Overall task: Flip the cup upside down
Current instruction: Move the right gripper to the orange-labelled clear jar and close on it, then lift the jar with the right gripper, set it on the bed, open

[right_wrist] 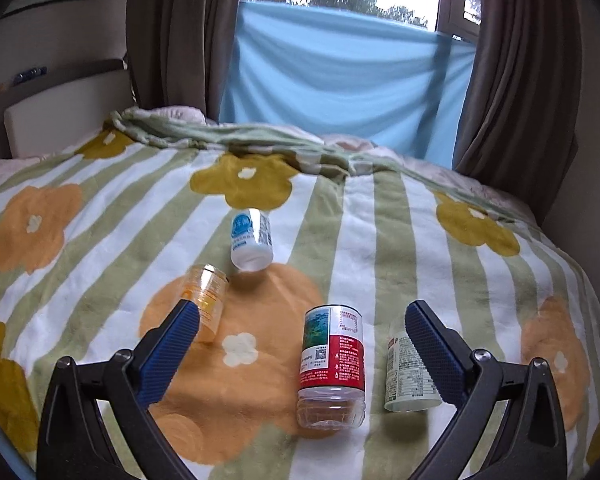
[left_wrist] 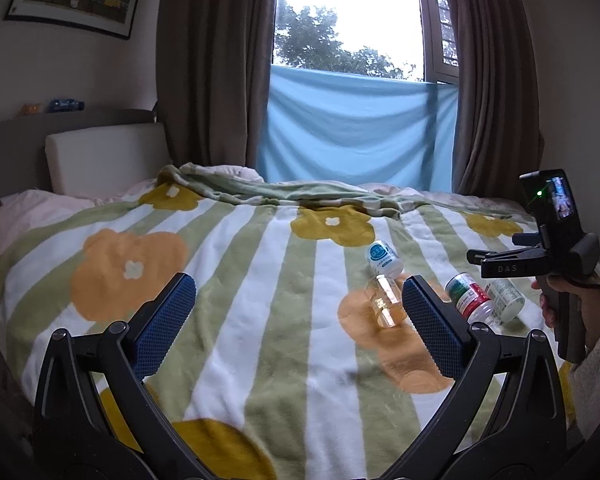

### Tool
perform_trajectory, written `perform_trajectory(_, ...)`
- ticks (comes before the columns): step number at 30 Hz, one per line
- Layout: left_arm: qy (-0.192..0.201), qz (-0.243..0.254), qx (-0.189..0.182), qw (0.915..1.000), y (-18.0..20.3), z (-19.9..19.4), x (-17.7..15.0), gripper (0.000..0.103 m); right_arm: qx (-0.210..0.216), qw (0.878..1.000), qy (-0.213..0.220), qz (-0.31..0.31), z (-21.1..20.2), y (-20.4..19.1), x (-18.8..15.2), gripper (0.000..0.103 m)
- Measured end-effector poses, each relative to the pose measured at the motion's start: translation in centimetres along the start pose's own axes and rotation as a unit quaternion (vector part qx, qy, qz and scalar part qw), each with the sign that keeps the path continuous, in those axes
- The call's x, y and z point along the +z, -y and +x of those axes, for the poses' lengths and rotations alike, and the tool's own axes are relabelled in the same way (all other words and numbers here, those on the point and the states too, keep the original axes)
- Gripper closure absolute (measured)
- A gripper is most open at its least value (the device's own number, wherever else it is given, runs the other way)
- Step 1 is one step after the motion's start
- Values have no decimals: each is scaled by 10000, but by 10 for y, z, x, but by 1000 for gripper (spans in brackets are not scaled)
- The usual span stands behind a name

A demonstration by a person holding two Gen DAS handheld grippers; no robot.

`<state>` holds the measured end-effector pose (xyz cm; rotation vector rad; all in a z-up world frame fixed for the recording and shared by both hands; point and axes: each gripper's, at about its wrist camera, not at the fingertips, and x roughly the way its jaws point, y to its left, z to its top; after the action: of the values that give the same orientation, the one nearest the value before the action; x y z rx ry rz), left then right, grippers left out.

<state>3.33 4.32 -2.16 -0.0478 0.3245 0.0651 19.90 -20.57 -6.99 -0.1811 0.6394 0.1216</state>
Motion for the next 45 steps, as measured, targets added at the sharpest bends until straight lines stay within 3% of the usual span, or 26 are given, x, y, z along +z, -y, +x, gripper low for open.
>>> perform_trajectory(3,-75,-38,39,10000,-3,8,-1,0,-9,9981,-622,-7,46,8,-1,0)
perform_trajectory(7,-190,-77,58,9998,-5,19,-4,0,195,9942,-1057,100,85,7,-2,0)
perform_trajectory(15,-386,-72,124,9992,-7,37,-12,0,1097,9846,-1295,427,127,-33,11,0)
perform_trajectory(18,-428,-95,146,9989,-10,42,-14,0,1155,9819,-1466,335,147,-53,16,0)
perform_trajectory(23,-492,-131,180,9985,-14,47,-17,0,1327,9743,-1797,307,173,-73,15,8)
perform_trajectory(28,-535,-158,207,9982,-19,50,-18,0,1361,9700,-2004,219,189,-85,10,29)
perform_trajectory(31,-547,-162,232,9981,-20,49,-18,0,1486,9672,-2042,265,193,-89,8,42)
perform_trajectory(38,-533,-176,254,9981,-23,43,-16,0,1512,9690,-1938,235,174,-92,13,43)
perform_trajectory(45,-502,-169,180,9984,-22,31,-14,0,1722,9720,-1599,60,103,-92,17,43)
